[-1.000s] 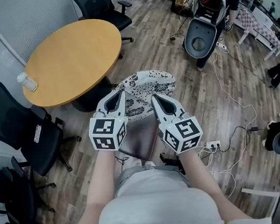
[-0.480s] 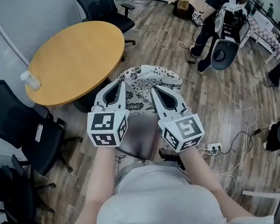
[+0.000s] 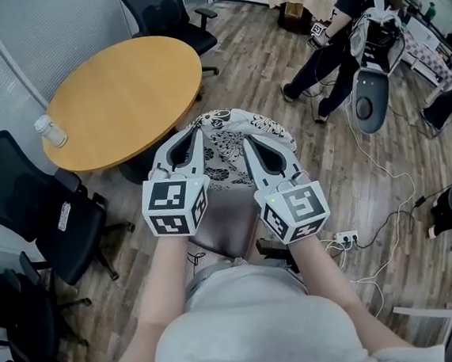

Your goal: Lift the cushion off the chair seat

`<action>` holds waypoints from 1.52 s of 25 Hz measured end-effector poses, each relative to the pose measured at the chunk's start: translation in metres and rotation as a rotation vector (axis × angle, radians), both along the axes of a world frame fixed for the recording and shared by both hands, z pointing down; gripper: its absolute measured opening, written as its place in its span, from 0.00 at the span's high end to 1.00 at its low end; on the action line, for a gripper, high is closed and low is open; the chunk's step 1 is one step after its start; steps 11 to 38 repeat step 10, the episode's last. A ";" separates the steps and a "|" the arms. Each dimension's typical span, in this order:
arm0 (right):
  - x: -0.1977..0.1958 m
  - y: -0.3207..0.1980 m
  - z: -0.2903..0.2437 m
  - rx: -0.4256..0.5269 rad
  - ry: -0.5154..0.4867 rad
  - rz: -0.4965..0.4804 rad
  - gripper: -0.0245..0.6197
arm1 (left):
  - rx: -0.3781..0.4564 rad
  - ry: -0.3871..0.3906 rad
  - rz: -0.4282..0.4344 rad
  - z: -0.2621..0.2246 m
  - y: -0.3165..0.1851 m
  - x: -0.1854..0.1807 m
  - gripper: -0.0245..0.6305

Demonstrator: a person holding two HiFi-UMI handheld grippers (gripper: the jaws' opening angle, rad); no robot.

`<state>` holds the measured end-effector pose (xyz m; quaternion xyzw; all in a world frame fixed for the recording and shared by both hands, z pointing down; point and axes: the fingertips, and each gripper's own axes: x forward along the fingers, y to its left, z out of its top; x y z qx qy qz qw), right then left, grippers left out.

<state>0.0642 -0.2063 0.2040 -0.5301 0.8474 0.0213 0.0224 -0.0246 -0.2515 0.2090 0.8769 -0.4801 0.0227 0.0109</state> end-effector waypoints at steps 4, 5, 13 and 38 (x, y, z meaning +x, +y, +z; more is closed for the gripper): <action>-0.005 0.002 -0.002 0.005 0.007 -0.003 0.92 | 0.004 0.006 -0.003 -0.002 0.001 -0.004 0.95; -0.006 0.002 -0.002 0.006 0.009 -0.004 0.92 | 0.005 0.007 -0.004 -0.002 0.001 -0.004 0.95; -0.008 0.001 -0.004 0.005 0.018 -0.004 0.92 | 0.012 0.019 -0.008 -0.007 -0.002 -0.006 0.95; -0.008 0.001 -0.004 0.005 0.018 -0.004 0.92 | 0.012 0.019 -0.008 -0.007 -0.002 -0.006 0.95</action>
